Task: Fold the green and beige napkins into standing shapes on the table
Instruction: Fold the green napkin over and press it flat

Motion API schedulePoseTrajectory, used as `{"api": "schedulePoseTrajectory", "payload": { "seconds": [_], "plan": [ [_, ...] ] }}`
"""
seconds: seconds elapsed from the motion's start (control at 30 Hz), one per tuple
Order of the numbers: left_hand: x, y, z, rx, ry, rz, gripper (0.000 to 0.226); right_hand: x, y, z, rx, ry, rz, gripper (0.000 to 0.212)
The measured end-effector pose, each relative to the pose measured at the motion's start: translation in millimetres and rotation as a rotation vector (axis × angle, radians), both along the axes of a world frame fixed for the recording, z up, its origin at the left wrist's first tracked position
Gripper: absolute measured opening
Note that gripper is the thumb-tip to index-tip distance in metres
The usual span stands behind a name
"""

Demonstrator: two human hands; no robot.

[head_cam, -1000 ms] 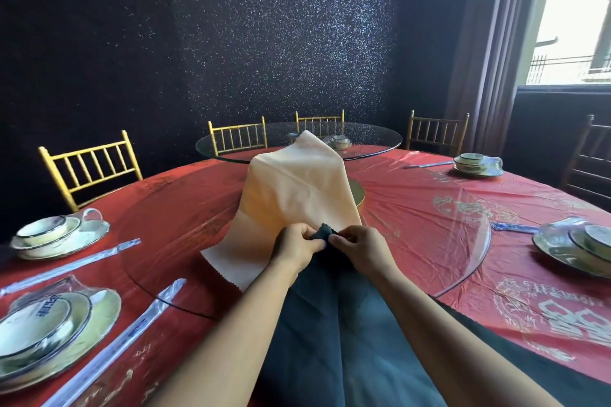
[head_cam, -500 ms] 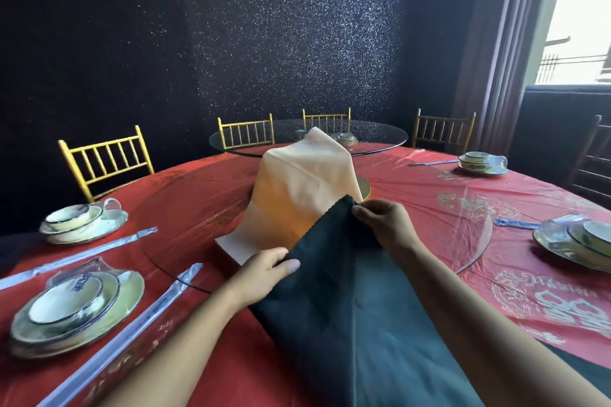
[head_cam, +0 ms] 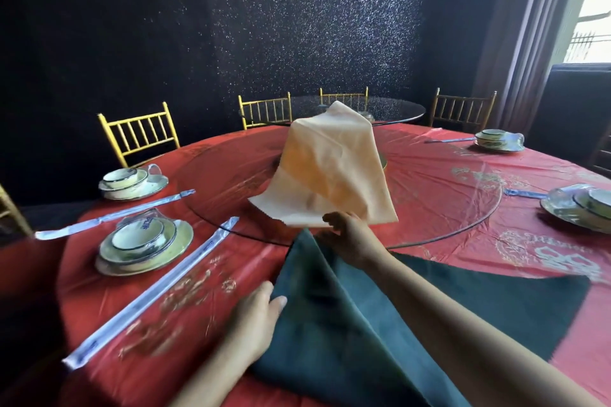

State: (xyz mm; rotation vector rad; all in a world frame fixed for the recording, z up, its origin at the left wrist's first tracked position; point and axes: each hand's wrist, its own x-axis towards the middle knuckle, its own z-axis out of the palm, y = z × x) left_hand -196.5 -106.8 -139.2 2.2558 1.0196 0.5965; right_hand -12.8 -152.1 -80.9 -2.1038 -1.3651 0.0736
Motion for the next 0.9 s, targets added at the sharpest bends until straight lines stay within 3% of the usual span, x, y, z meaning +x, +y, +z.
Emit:
{"api": "schedulePoseTrajectory", "payload": {
  "seconds": [0.07, 0.2, 0.47, 0.57, 0.6, 0.67, 0.77, 0.9],
  "plan": [
    [-6, 1, 0, 0.023, -0.002, 0.042, 0.036, -26, -22, 3, -0.078, -0.153, 0.063, 0.053],
    [-14, -8, 2, 0.128, 0.005, 0.092, 0.044, -92, -74, -27, -0.155, -0.373, 0.155, 0.054],
    [-24, -33, 4, 0.167, 0.282, 0.132, 0.038, -117, -101, -84, -0.252, -0.344, 0.05, 0.07],
    [-22, -38, 16, 0.325, 0.49, 0.163, 0.019, -119, -105, -85, -0.25, -0.349, 0.042, 0.086],
    [-18, -37, 20, 0.425, 0.537, 0.173, 0.027, -120, -106, -85, -0.259, -0.34, 0.05, 0.085],
    [-4, -30, 23, 0.563, 0.458, 0.049, 0.04, -119, -104, -87, -0.269, -0.337, 0.045, 0.085],
    [25, -18, 22, 0.502, 0.405, -0.327, 0.046, -117, -102, -90, -0.263, -0.362, 0.031, 0.085],
    [35, 4, 3, 0.405, 0.508, -0.38, 0.05, -114, -100, -97, -0.198, -0.428, 0.029, 0.086]
  ]
}}
